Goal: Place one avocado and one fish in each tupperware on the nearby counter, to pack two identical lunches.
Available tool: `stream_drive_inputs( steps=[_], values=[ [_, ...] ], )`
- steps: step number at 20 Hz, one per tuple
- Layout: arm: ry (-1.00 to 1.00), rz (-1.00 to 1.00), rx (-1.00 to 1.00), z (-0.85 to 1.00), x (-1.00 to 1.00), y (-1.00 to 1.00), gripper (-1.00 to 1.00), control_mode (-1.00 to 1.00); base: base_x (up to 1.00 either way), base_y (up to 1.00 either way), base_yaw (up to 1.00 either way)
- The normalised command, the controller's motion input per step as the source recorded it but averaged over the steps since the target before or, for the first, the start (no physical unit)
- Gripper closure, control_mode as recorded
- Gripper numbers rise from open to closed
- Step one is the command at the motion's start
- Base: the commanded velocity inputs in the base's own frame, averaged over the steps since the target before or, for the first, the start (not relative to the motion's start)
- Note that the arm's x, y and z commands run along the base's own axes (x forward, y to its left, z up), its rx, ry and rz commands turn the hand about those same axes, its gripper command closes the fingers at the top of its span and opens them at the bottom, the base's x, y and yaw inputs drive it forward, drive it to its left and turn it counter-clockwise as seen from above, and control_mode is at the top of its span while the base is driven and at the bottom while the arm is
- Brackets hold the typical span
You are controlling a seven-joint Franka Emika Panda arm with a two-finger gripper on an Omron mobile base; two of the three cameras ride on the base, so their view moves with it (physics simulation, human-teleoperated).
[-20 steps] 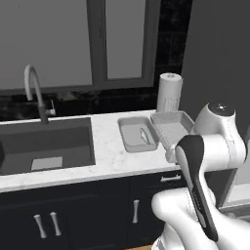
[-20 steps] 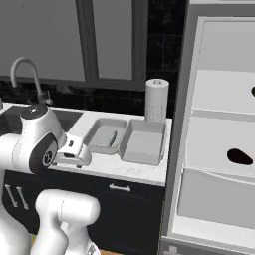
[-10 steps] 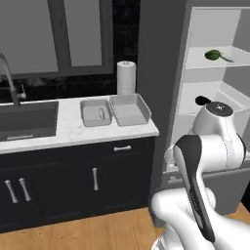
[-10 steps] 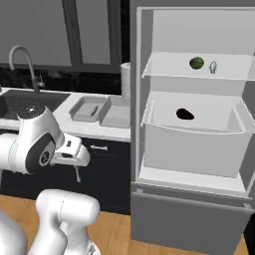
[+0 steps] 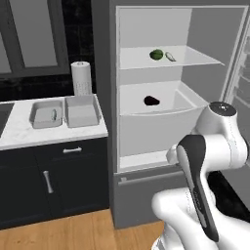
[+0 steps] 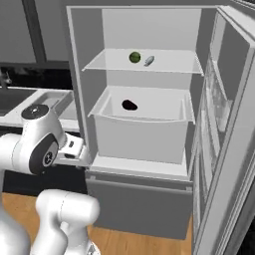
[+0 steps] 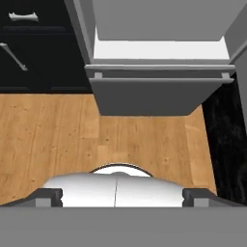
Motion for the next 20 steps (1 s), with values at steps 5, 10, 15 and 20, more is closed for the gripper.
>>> stream_drive_inputs(
  steps=[5, 10, 15, 20],
  values=[
    [0.0, 0.0, 0.0, 0.0, 0.0, 0.0, -1.0, 1.0, 0.64, -0.17, 0.0],
    [0.0, 0.0, 0.0, 0.0, 0.0, 0.0, -1.0, 1.0, 0.81, -0.21, 0.0],
    [0.0, 0.0, 0.0, 0.0, 0.0, 0.0, -1.0, 1.0, 0.69, -0.47, 0.0],
    [0.0, 0.0, 0.0, -0.12, 0.57, -0.09, -1.0, -1.0, 0.14, -0.08, 0.0]
  ],
)
